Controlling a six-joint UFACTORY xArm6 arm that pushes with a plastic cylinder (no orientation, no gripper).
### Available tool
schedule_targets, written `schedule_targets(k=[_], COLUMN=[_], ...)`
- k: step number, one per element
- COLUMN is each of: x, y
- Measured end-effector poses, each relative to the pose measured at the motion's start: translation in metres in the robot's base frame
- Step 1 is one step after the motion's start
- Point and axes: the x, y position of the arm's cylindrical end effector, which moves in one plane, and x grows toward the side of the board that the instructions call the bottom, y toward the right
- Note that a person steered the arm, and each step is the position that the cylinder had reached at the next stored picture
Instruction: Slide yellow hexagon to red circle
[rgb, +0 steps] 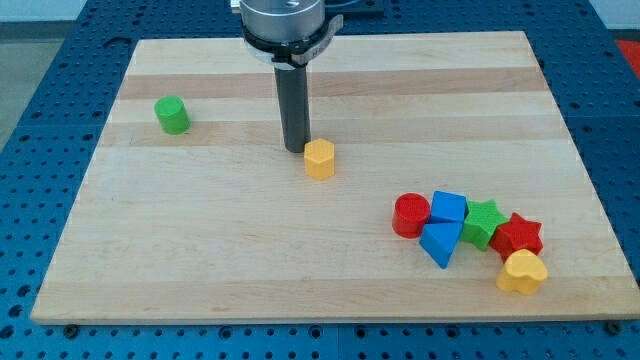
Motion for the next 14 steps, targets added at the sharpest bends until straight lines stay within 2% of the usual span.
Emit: schedule_targets(k=[5, 6, 8, 9, 11, 13, 14], x=[0.0, 0.016, 0.028, 0.022, 0.018, 0.019, 0.032], y=[-0.112, -0.098, -0.108, -0.066, 0.056, 0.101, 0.105])
